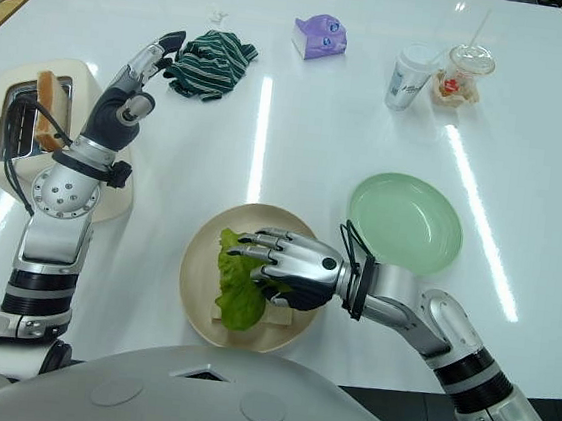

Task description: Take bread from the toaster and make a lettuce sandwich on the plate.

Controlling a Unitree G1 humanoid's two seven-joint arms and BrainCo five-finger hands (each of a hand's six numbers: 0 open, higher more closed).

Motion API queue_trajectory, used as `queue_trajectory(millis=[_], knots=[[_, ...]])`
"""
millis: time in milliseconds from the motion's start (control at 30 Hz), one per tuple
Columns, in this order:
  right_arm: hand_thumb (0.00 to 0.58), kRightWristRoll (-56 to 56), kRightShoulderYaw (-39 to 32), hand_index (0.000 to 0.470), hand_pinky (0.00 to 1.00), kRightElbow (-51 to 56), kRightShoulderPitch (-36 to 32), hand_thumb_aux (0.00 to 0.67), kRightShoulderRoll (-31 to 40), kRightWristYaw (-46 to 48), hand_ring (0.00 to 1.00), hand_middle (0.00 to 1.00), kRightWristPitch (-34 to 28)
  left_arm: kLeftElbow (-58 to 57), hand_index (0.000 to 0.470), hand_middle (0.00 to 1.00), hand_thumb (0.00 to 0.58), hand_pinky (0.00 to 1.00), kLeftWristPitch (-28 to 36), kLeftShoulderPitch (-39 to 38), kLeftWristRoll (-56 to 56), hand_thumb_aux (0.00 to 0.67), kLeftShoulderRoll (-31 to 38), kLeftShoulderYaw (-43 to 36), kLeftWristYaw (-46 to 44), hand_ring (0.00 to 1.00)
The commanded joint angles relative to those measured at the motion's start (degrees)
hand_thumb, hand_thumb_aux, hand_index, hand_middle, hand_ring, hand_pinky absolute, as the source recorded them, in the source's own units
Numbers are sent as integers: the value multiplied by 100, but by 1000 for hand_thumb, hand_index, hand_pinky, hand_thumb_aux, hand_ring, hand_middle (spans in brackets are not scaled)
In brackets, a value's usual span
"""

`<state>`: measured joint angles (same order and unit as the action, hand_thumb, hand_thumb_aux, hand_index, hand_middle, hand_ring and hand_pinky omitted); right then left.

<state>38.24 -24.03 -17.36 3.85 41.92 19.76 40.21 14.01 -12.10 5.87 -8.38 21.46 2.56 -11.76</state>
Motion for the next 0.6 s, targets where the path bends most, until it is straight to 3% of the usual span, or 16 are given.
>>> queue_trajectory(millis=[33, 100, 133, 167, 200, 233, 433, 600], knots=[[580, -101, 162, 470, 0, -85, -53, 670, 105, 175, 0, 0, 27, -26, 0, 0, 0, 0, 18, -39, -54, 0, 44, 0, -33, 0], [580, -57, 197, 470, 0, -101, -73, 670, 85, 186, 0, 0, 64, -24, 0, 0, 0, 0, 27, -38, -50, 0, 49, 11, -33, 0], [552, -14, 203, 367, 0, -100, -77, 523, 76, 186, 0, 0, 80, -27, 0, 0, 0, 0, 29, -34, -48, 0, 49, 10, -34, 0], [487, 26, 217, 282, 0, -98, -75, 402, 66, 186, 0, 0, 94, -31, 0, 0, 0, 0, 30, -29, -48, 0, 46, 4, -35, 0], [227, 52, 233, 103, 0, -98, -72, 147, 61, 193, 0, 0, 100, -37, 0, 0, 0, 0, 29, -25, -49, 0, 44, -5, -37, 0], [0, 40, 255, 0, 0, -112, -70, 0, 61, 204, 0, 0, 97, -40, 0, 0, 0, 0, 31, -24, -48, 0, 44, -11, -42, 0], [0, -321, 372, 0, 0, -302, -49, 0, 67, 380, 0, 0, -20, 517, 0, 0, 0, 0, 177, -66, 181, 0, 8, 45, -125, 0], [0, -429, 772, 0, 0, -515, -104, 0, 23, 300, 0, 0, -152, 1826, 0, 0, 0, 0, 627, 140, 157, 0, 174, 504, -57, 0]])
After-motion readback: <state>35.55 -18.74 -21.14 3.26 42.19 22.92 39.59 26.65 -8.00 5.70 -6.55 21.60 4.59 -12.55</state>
